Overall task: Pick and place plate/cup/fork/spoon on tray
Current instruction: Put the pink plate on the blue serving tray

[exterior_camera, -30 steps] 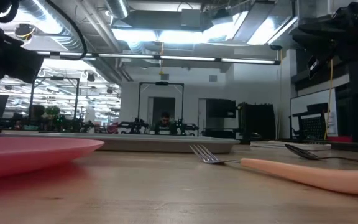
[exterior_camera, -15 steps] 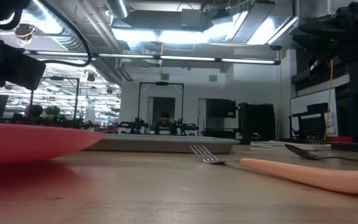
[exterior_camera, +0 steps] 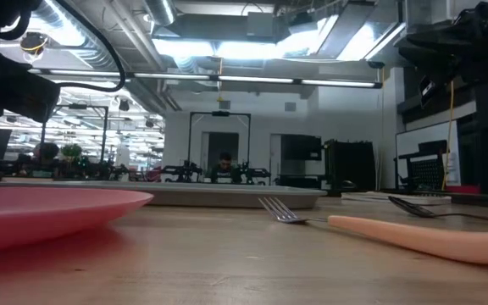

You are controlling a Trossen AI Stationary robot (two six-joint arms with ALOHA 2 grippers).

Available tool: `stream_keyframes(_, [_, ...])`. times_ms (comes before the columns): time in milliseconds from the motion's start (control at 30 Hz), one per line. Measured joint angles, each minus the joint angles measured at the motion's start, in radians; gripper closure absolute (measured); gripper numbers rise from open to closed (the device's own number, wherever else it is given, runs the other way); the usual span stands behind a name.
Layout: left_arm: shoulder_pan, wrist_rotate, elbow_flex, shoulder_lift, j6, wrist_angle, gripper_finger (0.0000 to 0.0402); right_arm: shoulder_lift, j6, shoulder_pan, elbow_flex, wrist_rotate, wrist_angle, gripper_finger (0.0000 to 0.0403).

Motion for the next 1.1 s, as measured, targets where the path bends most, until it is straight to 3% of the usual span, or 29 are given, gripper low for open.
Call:
stream_keyframes(300, [0.0, 0.0, 0.0, 0.019, 0.05, 0.023, 0.0333, 0.0, 0.0, 0.0, 0.0, 0.0, -0.002, 0.0304])
stream_keyframes(600, [0.0, 0.036, 0.0, 0.127, 0.079, 0.089, 0.0333, 0.0, 0.005, 0.0, 0.0, -0.044, -0.002, 0.0304])
stream_keyframes(867, [0.002, 0.084, 0.0, 0.134, 0.078, 0.121, 0.0333, 0.0, 0.005, 0.0, 0.0, -0.044, 0.0, 0.0304])
stream_keyframes(1100, [0.002, 0.063, 0.0, 0.134, 0.076, 0.12, 0.035, 0.0, 0.003, 0.0, 0.0, -0.043, 0.0, 0.0304])
